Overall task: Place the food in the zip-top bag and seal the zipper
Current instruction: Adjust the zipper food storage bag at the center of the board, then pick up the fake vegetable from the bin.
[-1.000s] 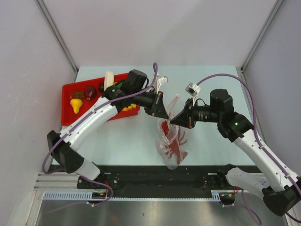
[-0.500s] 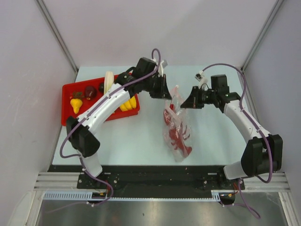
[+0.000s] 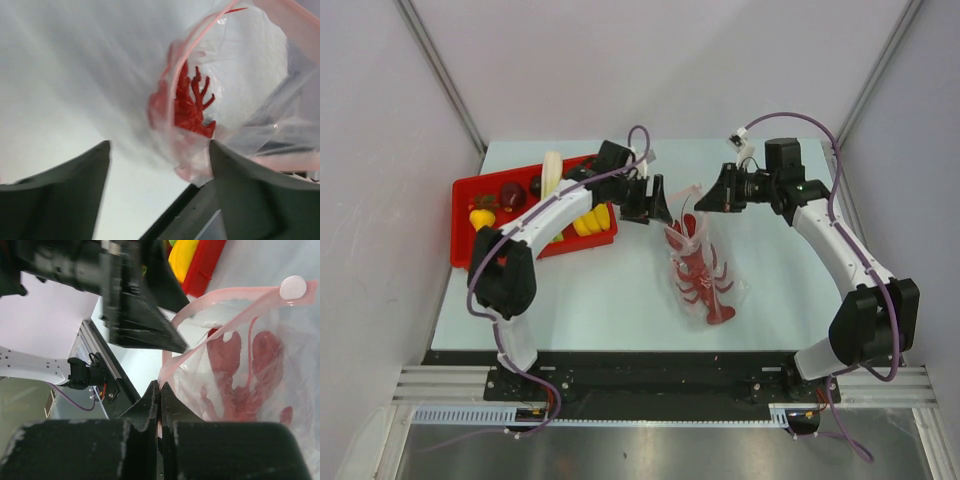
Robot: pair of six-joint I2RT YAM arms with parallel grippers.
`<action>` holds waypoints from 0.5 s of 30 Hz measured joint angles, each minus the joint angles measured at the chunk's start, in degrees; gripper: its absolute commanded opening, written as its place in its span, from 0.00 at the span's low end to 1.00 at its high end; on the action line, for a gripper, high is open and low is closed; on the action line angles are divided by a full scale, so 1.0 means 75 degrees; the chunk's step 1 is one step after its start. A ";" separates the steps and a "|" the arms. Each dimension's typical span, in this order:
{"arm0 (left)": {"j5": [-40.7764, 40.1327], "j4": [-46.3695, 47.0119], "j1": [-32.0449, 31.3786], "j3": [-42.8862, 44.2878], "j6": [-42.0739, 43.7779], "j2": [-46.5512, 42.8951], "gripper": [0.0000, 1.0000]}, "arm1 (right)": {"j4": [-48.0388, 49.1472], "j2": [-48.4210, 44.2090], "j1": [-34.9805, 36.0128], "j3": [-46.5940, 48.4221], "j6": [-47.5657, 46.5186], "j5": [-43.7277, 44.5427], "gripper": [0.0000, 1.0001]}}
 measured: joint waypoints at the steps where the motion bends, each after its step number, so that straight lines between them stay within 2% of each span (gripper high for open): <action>1: -0.0020 0.0029 0.0131 -0.0178 0.0026 -0.0239 0.98 | 0.0006 -0.0003 -0.0017 0.0000 0.0017 0.0012 0.00; 4: -0.0332 0.0050 0.0863 -0.0312 0.0207 -0.0833 0.99 | 0.0064 -0.0003 0.0047 0.0000 0.0090 0.0082 0.00; 9: -0.1950 -0.0041 0.2081 -0.0239 0.0399 -0.1139 0.99 | 0.0131 -0.0003 0.0318 -0.0003 0.0245 0.0303 0.00; 12: -0.2570 -0.0239 0.2259 -0.0239 0.0428 -0.0883 0.99 | 0.0143 -0.0003 0.0452 -0.0003 0.0271 0.0425 0.00; 15: -0.2710 -0.0230 0.2320 -0.0277 0.0434 -0.0507 0.94 | 0.0134 -0.0003 0.0574 -0.0003 0.0254 0.0527 0.00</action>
